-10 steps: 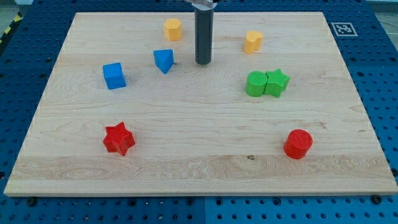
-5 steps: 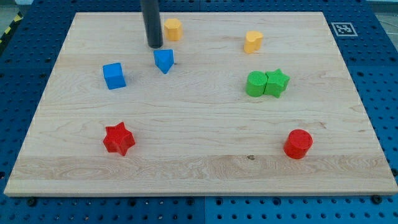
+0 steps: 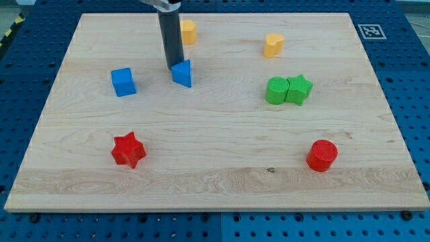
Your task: Place the blue triangle to the center of the board
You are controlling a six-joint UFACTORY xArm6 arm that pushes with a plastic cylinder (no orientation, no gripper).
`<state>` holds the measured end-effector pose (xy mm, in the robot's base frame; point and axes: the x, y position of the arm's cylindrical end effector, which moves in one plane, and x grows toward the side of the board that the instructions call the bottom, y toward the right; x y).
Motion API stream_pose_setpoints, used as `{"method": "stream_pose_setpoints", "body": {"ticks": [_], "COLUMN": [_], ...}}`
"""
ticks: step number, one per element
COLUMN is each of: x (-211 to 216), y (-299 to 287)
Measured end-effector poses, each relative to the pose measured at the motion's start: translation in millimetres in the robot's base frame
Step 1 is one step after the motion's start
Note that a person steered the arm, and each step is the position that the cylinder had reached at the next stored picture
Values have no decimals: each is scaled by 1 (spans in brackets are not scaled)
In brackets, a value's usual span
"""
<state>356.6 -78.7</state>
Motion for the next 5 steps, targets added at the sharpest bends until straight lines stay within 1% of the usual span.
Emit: {"method": "stream_pose_setpoints", "body": {"ticks": [1,2,3,4,5], "x": [4,13,13,14,29], "y": [0,-18,-24,6,26]}}
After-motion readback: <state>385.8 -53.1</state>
